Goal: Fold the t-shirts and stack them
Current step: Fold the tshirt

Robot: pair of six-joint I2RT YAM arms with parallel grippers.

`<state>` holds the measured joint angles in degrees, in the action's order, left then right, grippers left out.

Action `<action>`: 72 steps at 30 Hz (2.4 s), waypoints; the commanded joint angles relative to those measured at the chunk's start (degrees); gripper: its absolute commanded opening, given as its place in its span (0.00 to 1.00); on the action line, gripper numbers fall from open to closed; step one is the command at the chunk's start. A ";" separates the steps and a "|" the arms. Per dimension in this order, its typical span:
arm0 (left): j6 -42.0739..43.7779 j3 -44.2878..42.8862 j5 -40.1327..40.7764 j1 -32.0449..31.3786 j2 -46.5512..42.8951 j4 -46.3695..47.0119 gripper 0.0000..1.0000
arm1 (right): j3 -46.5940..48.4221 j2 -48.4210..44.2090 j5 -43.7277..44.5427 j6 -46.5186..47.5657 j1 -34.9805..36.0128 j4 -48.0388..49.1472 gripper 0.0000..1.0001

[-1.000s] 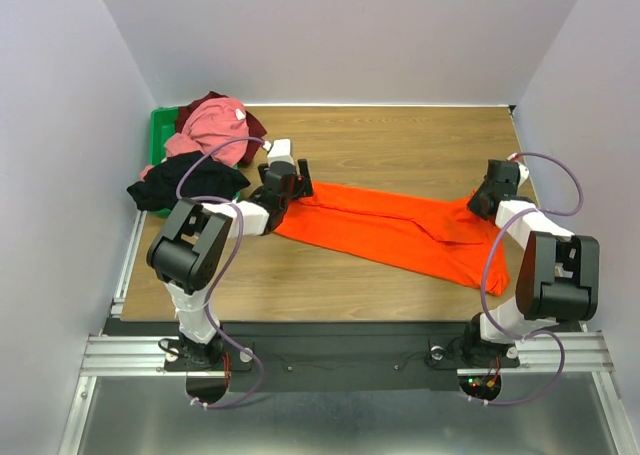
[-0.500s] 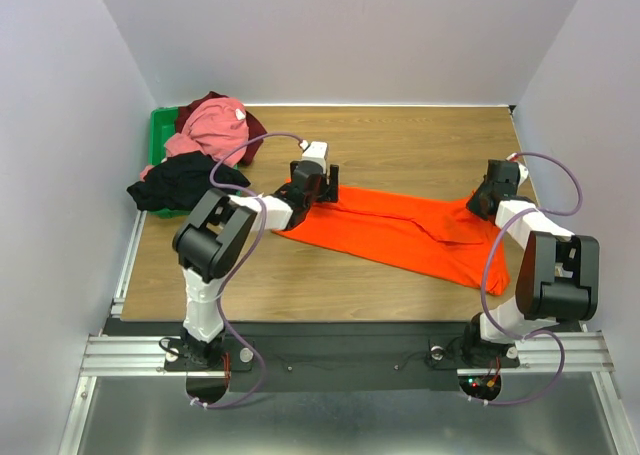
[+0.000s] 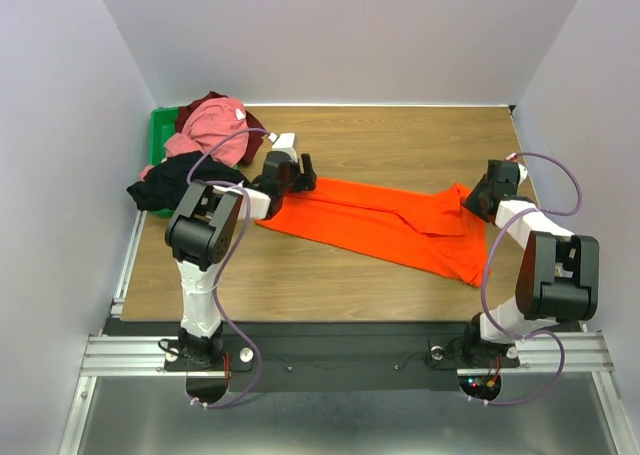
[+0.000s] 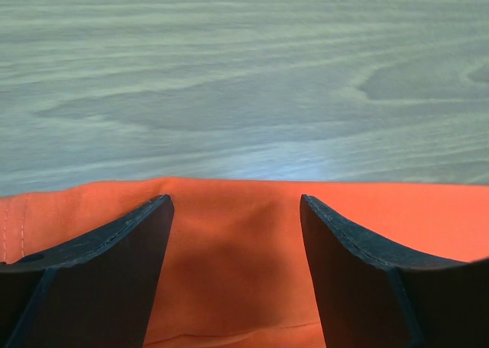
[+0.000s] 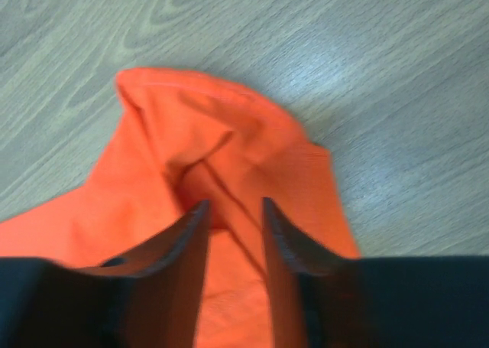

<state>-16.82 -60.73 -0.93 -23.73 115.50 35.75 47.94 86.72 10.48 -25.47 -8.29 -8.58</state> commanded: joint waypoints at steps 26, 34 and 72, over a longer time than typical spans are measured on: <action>0.90 5.10 0.49 -4.92 -11.35 0.55 0.82 | 1.36 4.34 -17.34 0.07 2.32 10.42 0.54; 8.91 0.79 -2.05 -10.99 -5.82 0.11 0.82 | 1.80 5.57 -17.78 0.07 2.41 9.72 0.24; 9.44 -2.29 1.81 -9.59 0.16 -5.25 0.82 | -3.56 -11.93 -5.21 2.01 2.85 -3.20 0.15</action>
<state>-7.35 -62.33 -0.58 -34.17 115.77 32.75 44.95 74.65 3.20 -24.16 -5.89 -11.53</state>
